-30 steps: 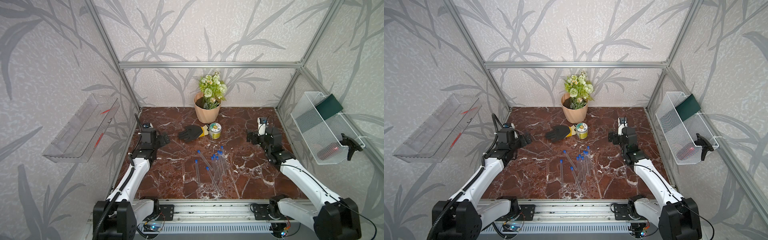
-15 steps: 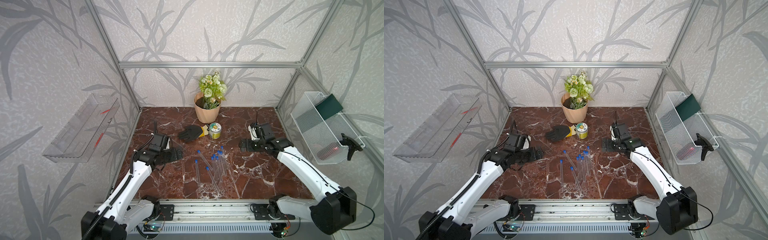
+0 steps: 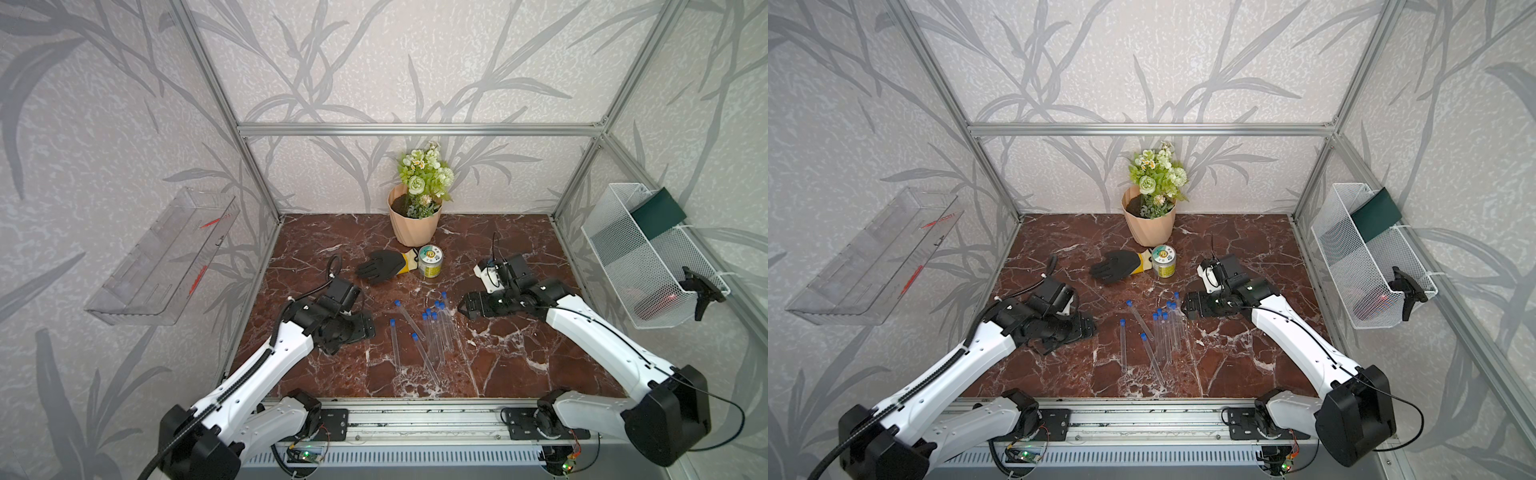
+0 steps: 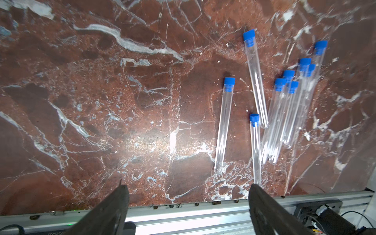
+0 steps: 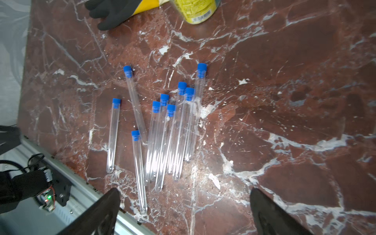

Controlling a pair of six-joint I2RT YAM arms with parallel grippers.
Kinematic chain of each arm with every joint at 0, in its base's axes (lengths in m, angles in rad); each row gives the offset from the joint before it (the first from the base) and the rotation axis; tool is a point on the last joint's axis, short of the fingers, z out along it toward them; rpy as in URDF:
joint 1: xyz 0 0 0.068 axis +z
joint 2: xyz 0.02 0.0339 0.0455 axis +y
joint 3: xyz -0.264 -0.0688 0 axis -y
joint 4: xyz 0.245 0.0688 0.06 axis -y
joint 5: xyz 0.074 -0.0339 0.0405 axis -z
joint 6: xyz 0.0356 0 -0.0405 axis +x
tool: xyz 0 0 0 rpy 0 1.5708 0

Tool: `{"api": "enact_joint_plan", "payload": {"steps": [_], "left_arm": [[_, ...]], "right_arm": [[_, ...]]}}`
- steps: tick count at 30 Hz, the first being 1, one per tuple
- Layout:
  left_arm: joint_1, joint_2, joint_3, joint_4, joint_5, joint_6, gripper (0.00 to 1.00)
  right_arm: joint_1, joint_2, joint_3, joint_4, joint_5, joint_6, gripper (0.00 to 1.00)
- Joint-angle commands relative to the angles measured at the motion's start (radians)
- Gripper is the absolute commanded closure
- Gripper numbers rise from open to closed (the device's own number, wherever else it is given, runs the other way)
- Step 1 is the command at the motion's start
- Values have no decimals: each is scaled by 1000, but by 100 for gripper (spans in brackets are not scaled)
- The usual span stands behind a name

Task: Remove stoppers from test tubes
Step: Pick up the test tube at the center of the board.

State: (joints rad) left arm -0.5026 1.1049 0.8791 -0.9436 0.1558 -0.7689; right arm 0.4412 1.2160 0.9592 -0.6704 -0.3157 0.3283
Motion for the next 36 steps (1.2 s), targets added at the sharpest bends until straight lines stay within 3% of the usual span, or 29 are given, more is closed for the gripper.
{"api": "enact_joint_plan", "payload": {"steps": [1, 8, 18, 36], "left_arm": [[-5, 85, 59, 19, -20, -1, 13], [-7, 251, 119, 49, 6, 67, 13], [-33, 353, 129, 82, 21, 111, 17], [-160, 448, 141, 87, -92, 37, 25]], "right_arm": [[10, -60, -39, 104, -114, 30, 1], [11, -72, -89, 141, -158, 73, 1], [11, -67, -90, 141, -141, 95, 1], [7, -61, -76, 108, -83, 76, 1]]}}
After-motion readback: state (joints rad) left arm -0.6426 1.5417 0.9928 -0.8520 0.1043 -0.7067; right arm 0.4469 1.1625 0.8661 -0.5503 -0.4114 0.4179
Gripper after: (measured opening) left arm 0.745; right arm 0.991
